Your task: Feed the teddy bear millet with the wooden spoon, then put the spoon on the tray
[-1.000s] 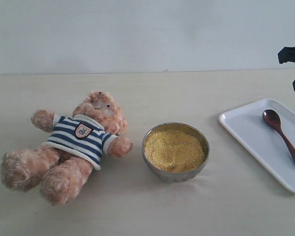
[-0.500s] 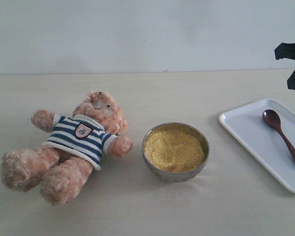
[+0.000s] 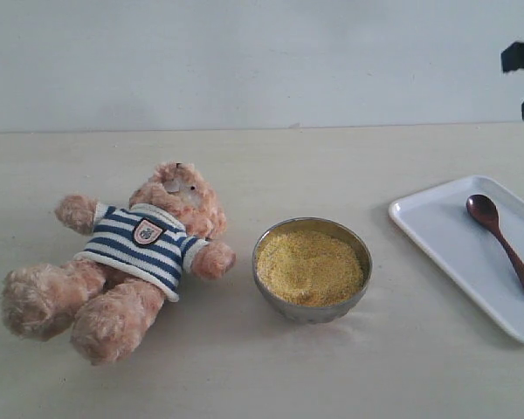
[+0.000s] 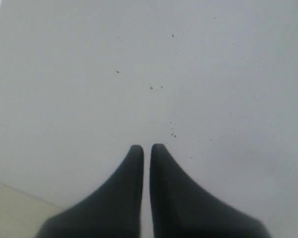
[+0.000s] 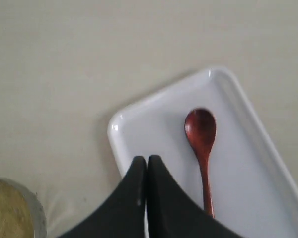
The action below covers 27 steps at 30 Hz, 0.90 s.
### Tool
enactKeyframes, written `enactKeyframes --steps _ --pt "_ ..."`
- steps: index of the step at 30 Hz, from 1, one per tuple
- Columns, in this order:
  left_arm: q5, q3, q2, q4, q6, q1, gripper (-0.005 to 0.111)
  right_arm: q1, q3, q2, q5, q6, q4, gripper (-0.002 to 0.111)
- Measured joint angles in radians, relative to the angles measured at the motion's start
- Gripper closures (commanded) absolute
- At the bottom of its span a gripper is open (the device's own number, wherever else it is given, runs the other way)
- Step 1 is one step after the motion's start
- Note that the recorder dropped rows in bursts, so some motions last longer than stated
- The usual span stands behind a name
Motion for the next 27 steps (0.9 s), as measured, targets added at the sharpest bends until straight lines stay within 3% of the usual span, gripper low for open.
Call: enactKeyframes --steps 7,12,18,27 --pt "-0.054 0.061 0.052 0.135 0.000 0.000 0.102 0.026 0.000 -0.250 -0.235 0.053 0.008 0.108" --pt "0.017 0.153 0.040 0.164 -0.006 -0.015 0.102 0.142 0.011 -0.519 -0.309 0.096 -0.195 0.108" --pt "0.116 0.239 -0.062 0.166 -0.029 -0.040 0.102 0.200 0.177 -0.861 -0.240 0.373 -0.528 0.108" --pt "0.161 0.321 -0.143 0.171 -0.034 -0.044 0.102 0.200 0.449 -1.333 -0.074 0.441 -0.711 0.108"
